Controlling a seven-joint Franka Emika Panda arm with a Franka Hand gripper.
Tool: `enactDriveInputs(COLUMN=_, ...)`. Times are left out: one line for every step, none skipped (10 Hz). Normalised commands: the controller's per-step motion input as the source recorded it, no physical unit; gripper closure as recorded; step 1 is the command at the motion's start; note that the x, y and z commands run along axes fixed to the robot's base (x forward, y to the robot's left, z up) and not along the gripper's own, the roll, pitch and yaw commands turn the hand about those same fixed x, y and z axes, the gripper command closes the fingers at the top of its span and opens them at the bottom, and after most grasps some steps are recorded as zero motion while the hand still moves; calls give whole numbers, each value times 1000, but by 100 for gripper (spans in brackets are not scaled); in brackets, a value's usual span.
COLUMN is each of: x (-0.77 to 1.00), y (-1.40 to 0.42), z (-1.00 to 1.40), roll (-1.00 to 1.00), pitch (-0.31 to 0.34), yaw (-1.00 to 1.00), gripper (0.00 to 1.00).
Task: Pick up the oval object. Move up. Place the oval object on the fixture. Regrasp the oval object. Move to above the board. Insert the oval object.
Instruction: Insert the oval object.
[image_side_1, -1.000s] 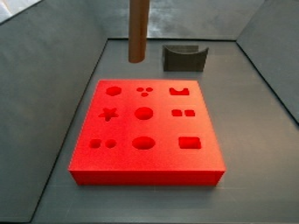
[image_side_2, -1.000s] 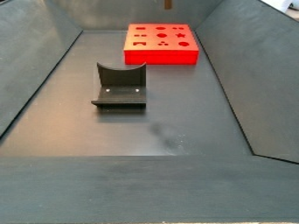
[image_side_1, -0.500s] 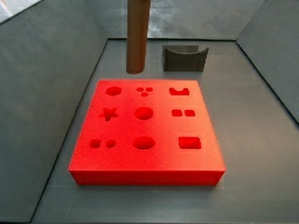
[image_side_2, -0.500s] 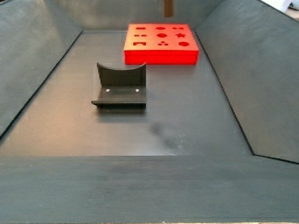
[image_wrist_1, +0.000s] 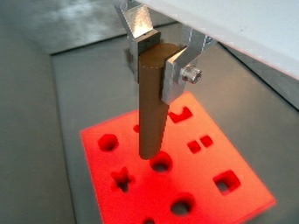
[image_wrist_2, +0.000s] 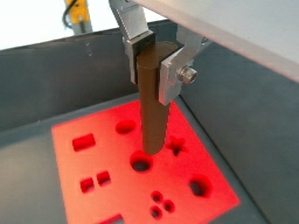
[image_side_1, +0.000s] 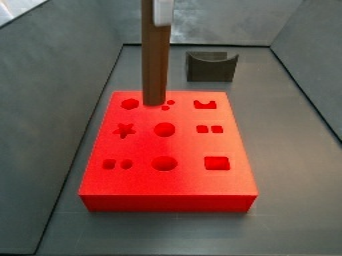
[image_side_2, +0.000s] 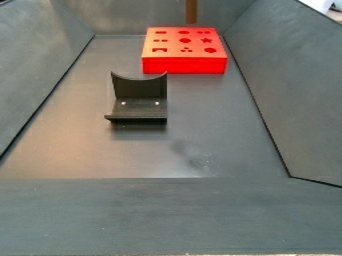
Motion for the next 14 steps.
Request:
enactDriveInputs(x=0, y=-697, z=-397, roll=0, pitch=-100, yaw=-503, gripper=100)
enactDriveInputs(x=-6, y=-694, z=-469, roll=0, pitch=-107, yaw=-546, gripper=100)
enactDriveInputs(x=-23, y=-643, z=-543, roll=1, pitch=-127, yaw=-609, gripper=100)
enactDriveInputs(x=0, y=-654, z=-469, roll=27, pitch=-107, yaw=-634, gripper=100)
enactDriveInputs(x=17, y=-389, z=0, roll=56, pitch=-74, yaw=-257, gripper=100)
enactDriveInputs(x=0, y=0, z=0, roll=34, pitch=0, yaw=0, gripper=100)
enactDriveInputs(x=294, y=-320, z=0, roll=37, pitch=7, yaw=-237, gripper=100)
enactDriveInputs(x=374, y=-337, z=-120, roll=84, pitch=0, yaw=-543, gripper=100)
enactDriveInputs(x=311, y=-237, z=0, roll=49, pitch=11, yaw=-391, gripper=100)
enactDriveInputs(x=0, y=54, z=0, roll=0, pitch=0, yaw=0, gripper=100)
enactDriveInputs(x=0, y=349, z=-6, roll=0, pitch=9, yaw=0, gripper=100)
enactDriveInputs(x=0, y=411, z=-54, roll=0, pitch=1, yaw=0, gripper=100)
enactDriveInputs(x=-17, y=43, z=0, roll=-11, pitch=0, yaw=0, gripper=100)
enactDriveInputs(x=-6, y=0, z=0, roll=0, pitch=-9, yaw=0, gripper=100)
